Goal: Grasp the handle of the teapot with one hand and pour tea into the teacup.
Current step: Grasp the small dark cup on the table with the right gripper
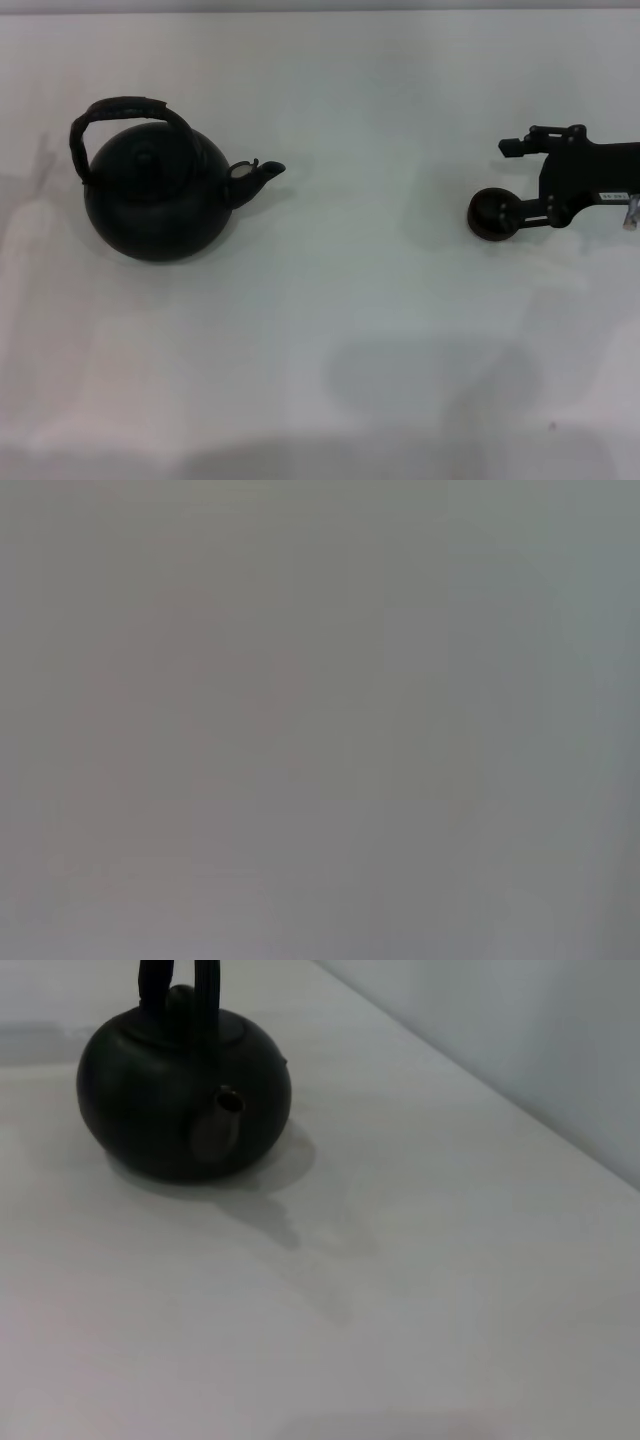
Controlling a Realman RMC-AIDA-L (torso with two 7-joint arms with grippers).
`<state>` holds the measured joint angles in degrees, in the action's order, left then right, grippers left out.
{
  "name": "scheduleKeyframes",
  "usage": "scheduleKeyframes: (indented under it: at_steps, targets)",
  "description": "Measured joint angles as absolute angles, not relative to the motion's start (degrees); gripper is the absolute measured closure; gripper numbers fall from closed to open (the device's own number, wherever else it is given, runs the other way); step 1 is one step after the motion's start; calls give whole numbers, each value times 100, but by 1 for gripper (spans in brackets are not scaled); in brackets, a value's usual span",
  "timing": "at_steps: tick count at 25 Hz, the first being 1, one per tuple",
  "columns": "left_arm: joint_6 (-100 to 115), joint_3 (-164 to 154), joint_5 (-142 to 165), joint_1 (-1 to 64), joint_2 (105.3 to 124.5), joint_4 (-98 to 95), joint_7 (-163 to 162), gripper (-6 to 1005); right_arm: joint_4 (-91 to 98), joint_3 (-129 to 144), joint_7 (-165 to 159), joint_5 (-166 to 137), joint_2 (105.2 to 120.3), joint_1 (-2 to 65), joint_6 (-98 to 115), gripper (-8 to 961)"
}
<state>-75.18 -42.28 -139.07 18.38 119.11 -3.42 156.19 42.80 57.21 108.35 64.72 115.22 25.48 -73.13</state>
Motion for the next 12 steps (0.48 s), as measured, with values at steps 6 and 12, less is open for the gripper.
scheduleKeyframes:
  at_steps: [6,12]
  targets:
    - [-7513,-4227,-13973,1829,11919,-319,15618,127,4144,5729,10793,6503,11521,2588,-7318,90]
    - [-7513,-4228,-13975,1847,11918,-290,15618,126,4052,5731,10745,6476,11514,2627,-7314,93]
